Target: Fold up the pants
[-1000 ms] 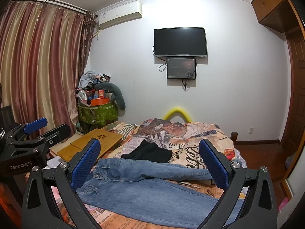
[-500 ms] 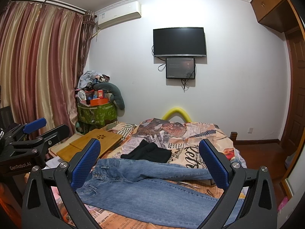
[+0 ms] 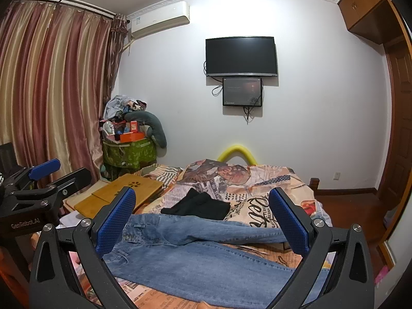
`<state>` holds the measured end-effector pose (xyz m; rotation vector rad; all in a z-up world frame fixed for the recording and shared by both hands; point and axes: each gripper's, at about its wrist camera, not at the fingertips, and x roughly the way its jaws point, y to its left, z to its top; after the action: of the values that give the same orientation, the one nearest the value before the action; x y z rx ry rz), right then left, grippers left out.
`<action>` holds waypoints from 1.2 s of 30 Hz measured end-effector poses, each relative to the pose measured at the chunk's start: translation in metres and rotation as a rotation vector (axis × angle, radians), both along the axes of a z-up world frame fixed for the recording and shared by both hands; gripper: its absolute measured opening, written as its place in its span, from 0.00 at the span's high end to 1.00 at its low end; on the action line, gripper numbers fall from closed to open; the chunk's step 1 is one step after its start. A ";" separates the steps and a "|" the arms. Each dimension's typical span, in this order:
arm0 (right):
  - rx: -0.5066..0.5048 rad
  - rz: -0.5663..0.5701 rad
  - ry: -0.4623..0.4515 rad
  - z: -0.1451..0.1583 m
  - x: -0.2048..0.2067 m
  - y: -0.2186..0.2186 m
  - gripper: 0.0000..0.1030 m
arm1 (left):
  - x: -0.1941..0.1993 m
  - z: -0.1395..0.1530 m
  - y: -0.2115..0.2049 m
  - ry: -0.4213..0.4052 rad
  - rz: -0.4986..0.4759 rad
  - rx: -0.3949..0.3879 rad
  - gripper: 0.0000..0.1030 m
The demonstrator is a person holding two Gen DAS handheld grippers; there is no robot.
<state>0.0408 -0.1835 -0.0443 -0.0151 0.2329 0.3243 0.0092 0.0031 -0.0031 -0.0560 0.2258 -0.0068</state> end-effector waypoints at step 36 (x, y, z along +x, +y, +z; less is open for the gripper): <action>-0.142 -0.291 0.346 -0.075 0.189 -0.096 0.04 | 0.319 -0.139 0.136 0.584 0.130 0.017 0.18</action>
<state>0.2294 -0.2797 -0.1196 -0.0651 0.5942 0.0173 0.3287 0.1392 -0.1419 -0.0547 0.8056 0.1430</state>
